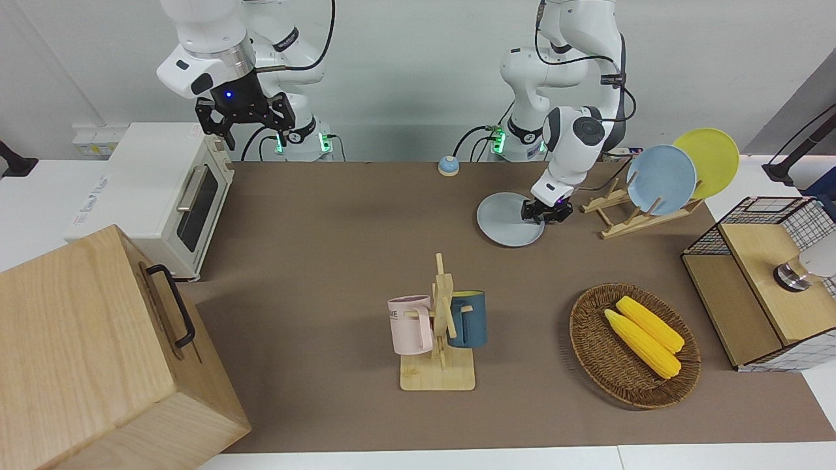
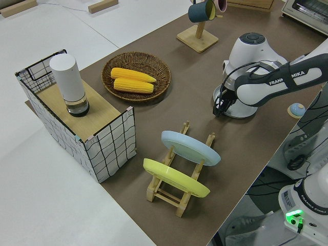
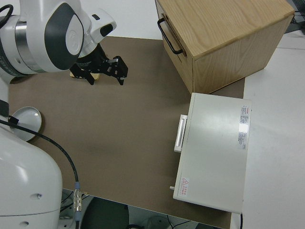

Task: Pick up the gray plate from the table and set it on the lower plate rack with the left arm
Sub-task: 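Grasp the gray plate rim with the left gripper and lift it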

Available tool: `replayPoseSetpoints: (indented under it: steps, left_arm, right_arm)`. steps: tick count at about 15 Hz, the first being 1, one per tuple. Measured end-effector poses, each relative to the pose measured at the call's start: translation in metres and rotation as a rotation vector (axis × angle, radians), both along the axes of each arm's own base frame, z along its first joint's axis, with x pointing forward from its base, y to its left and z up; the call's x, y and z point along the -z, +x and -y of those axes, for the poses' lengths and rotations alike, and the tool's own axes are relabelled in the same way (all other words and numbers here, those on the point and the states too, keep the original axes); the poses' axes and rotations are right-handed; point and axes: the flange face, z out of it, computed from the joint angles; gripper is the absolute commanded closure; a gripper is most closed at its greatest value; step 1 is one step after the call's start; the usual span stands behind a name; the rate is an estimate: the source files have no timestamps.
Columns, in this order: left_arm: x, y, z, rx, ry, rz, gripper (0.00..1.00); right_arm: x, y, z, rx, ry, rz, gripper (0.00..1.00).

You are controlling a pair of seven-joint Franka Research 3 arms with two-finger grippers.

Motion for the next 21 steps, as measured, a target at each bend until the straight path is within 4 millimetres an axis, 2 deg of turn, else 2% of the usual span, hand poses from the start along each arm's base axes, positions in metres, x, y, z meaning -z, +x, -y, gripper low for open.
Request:
replayPoseSetpoints:
  steps: [4, 7, 15, 18, 21]
  left_arm:
    - [-0.002, -0.001, 0.001, 0.003, 0.002, -0.028, 1.00]
    - [-0.019, 0.008, 0.002, 0.002, 0.000, -0.048, 1.00]
    - [-0.107, 0.038, 0.000, -0.005, -0.008, -0.106, 1.00]
    - [-0.146, 0.045, -0.015, -0.034, -0.019, -0.117, 1.00]
    - [-0.192, 0.051, -0.041, -0.076, -0.036, -0.111, 1.00]
  right_arm:
    - [0.000, 0.000, 0.000, 0.000, 0.000, 0.000, 0.011]
    - [0.000, 0.000, 0.000, 0.000, 0.000, 0.000, 0.011]
    - [0.000, 0.000, 0.000, 0.000, 0.000, 0.000, 0.011]
    - [0.000, 0.000, 0.000, 0.000, 0.000, 0.000, 0.011]
    - [0.000, 0.000, 0.000, 0.000, 0.000, 0.000, 0.011]
